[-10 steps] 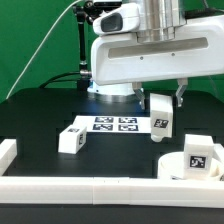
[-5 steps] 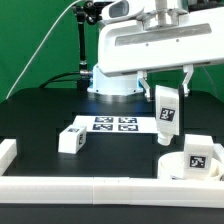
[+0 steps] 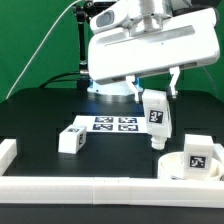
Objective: Assemble stool
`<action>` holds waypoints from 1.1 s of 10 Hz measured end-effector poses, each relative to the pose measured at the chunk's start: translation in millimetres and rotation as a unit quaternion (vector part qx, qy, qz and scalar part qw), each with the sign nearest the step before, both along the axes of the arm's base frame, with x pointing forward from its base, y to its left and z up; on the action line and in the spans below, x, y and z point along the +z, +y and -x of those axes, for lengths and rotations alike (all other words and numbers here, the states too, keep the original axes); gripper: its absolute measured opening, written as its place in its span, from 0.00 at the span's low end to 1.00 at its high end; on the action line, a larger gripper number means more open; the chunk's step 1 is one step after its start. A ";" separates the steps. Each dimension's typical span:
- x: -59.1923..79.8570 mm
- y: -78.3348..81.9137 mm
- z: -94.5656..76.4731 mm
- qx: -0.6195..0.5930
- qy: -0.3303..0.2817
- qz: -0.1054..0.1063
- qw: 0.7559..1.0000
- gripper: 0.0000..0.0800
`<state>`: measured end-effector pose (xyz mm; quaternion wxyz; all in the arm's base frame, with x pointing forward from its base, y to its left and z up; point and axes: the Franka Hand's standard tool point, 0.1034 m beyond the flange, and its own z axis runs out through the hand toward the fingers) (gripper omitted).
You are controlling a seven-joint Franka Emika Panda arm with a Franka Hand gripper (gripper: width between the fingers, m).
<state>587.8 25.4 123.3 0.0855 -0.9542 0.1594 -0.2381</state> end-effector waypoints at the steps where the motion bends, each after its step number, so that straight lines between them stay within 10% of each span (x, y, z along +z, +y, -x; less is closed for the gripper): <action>1: -0.1 0.0 0.0 0.000 0.000 0.000 1.000 0.41; 11: -23.4 22.2 -0.3 0.008 0.007 -0.008 1.000 0.41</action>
Offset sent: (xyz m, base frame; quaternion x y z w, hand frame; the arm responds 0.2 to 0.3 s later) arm 0.0126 0.0295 0.0025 0.0578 0.0057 0.0559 0.9967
